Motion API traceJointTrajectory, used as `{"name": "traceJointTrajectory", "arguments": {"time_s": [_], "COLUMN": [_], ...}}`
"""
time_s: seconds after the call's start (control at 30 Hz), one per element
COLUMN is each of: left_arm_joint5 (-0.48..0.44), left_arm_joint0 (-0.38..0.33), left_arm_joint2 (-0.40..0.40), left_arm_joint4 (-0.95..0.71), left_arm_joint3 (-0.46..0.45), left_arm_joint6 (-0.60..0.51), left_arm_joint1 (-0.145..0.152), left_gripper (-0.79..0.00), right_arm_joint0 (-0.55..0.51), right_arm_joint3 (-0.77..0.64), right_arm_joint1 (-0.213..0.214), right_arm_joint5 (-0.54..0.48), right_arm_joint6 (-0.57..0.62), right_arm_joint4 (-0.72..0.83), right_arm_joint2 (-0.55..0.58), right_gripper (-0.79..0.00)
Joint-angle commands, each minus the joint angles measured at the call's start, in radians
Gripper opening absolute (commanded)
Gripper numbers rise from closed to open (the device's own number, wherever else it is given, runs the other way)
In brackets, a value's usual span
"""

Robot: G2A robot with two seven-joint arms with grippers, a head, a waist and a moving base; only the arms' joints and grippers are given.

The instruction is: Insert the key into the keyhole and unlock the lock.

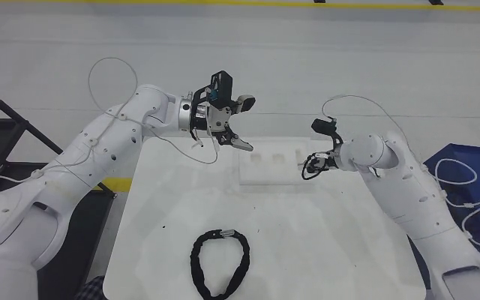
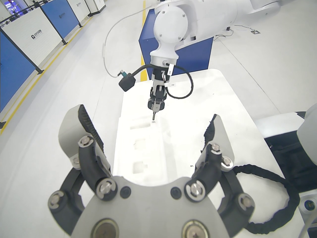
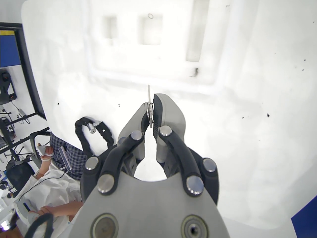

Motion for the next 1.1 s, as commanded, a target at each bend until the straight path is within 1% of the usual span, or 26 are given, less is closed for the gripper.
{"name": "traceJointTrajectory", "arguments": {"time_s": [0.0, 0.07, 0.2, 0.33, 0.43, 0.53, 0.83, 0.9, 0.97, 1.03, 1.07], "left_arm_joint5": [0.000, 0.000, 0.000, 0.000, 0.000, 0.000, 0.000, 0.016, 0.000, 0.000, 0.000], "left_arm_joint0": [0.000, 0.000, 0.000, 0.000, 0.000, 0.000, 0.000, 0.013, 0.028, 0.046, 0.053], "left_arm_joint2": [0.000, 0.000, 0.000, 0.000, 0.000, 0.000, 0.000, -0.012, -0.022, -0.016, -0.012], "left_arm_joint4": [-0.001, -0.001, -0.001, -0.001, -0.001, -0.001, -0.001, 0.005, 0.008, 0.045, 0.053], "left_arm_joint3": [0.000, 0.000, 0.000, 0.000, 0.000, 0.000, 0.000, -0.022, -0.035, -0.065, -0.065], "left_arm_joint6": [0.000, 0.000, 0.000, 0.000, 0.000, 0.000, 0.000, -0.015, -0.029, -0.036, -0.035], "left_arm_joint1": [0.000, 0.000, 0.000, 0.000, 0.000, 0.000, 0.000, 0.001, 0.006, 0.011, 0.014], "left_gripper": [0.000, 0.000, 0.000, 0.000, 0.000, 0.000, 0.000, 0.000, 0.000, 0.000, 0.000], "right_arm_joint0": [-0.045, -0.106, -0.207, -0.293, -0.344, -0.375, -0.375, -0.375, -0.375, -0.375, -0.375], "right_arm_joint3": [-0.079, -0.168, -0.314, -0.407, -0.449, -0.466, -0.466, -0.466, -0.466, -0.466, -0.466], "right_arm_joint1": [0.020, 0.042, 0.071, 0.089, 0.096, 0.099, 0.099, 0.099, 0.099, 0.099, 0.099], "right_arm_joint5": [-0.013, -0.031, -0.071, -0.104, -0.130, -0.159, -0.159, -0.159, -0.159, -0.159, -0.159], "right_arm_joint6": [0.013, 0.021, 0.015, -0.011, -0.037, -0.060, -0.060, -0.060, -0.060, -0.060, -0.060], "right_arm_joint4": [0.006, 0.015, 0.052, 0.091, 0.127, 0.166, 0.166, 0.166, 0.166, 0.166, 0.166], "right_arm_joint2": [0.067, 0.150, 0.281, 0.391, 0.448, 0.480, 0.480, 0.480, 0.480, 0.480, 0.480], "right_gripper": [-0.785, -0.785, -0.785, -0.785, -0.785, -0.785, -0.785, -0.785, -0.785, -0.785, -0.785]}}
